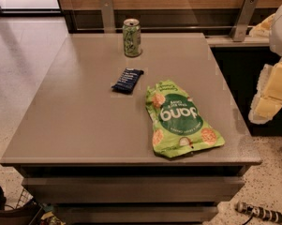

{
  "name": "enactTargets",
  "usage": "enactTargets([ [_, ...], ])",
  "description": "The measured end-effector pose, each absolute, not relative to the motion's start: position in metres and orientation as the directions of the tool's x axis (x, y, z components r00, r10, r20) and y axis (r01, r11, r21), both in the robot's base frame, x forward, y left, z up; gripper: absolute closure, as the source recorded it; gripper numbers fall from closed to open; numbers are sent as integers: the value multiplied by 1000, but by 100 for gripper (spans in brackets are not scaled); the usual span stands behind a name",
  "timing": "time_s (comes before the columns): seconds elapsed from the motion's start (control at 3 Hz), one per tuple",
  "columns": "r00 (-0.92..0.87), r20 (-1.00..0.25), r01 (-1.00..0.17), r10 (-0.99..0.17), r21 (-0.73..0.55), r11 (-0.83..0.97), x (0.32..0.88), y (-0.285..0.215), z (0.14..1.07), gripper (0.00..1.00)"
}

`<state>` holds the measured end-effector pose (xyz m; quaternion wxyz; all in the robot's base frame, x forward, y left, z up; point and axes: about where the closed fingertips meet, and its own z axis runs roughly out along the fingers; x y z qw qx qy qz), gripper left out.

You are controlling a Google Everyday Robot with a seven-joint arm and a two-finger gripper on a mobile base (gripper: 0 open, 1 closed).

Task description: Knock green can over

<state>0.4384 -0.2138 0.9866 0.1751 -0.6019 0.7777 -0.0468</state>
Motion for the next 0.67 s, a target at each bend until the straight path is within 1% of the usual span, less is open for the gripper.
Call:
enactTargets([
  [0.33,-214,-216,-920,-953,-284,271,438,-214,987,0],
  [0.67,-220,-257,-901,-941,-316,297,454,-216,990,0],
])
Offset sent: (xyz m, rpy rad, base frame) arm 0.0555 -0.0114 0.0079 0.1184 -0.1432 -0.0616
